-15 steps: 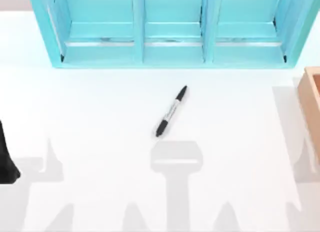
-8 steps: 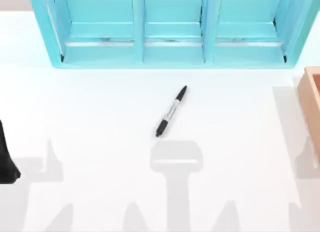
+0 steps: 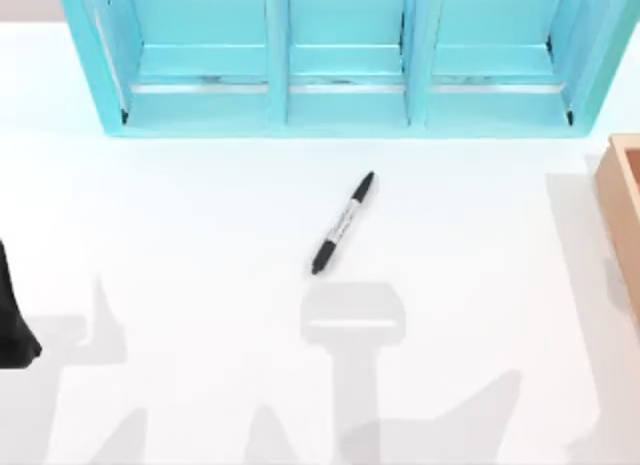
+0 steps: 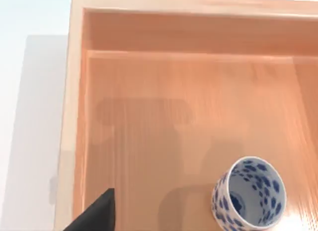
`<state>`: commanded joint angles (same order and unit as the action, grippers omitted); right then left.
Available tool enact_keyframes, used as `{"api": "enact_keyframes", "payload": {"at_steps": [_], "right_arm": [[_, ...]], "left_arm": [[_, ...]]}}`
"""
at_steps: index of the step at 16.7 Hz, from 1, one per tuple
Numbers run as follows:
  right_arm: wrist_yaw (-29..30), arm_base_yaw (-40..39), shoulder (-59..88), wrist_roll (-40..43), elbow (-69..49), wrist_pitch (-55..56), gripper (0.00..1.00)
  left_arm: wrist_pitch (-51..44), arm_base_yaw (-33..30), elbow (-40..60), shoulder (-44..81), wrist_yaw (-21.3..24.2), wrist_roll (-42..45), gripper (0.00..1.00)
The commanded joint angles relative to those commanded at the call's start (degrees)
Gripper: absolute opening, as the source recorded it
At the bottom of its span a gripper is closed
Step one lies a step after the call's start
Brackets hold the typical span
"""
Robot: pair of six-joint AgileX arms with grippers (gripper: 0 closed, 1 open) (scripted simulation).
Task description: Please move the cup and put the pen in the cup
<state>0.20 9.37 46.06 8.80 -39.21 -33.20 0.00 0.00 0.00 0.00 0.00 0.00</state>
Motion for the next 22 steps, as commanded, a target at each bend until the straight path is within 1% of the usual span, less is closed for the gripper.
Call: {"api": "enact_keyframes", "payload": {"at_steps": [7,12,16,22], "right_arm": [[-0.32,6.67,33.90,6.51,-28.77,-24.44,1.00],[-0.13,10.04,51.50,9.95,-43.18,-37.15,1.00],[-0.09,11.24,57.29,11.16,-48.52,-41.42,1.00],[-0.14,11.02,57.44,11.12,-48.52,-41.28,1.00]], "left_arm": [[0.00,0.00,0.00,0.00,0.00,0.00,1.00],[0.00,0.00,0.00,0.00,0.00,0.00,1.00],[0.00,0.00,0.00,0.00,0.00,0.00,1.00],[0.00,0.00,0.00,0.00,0.00,0.00,1.00]]}}
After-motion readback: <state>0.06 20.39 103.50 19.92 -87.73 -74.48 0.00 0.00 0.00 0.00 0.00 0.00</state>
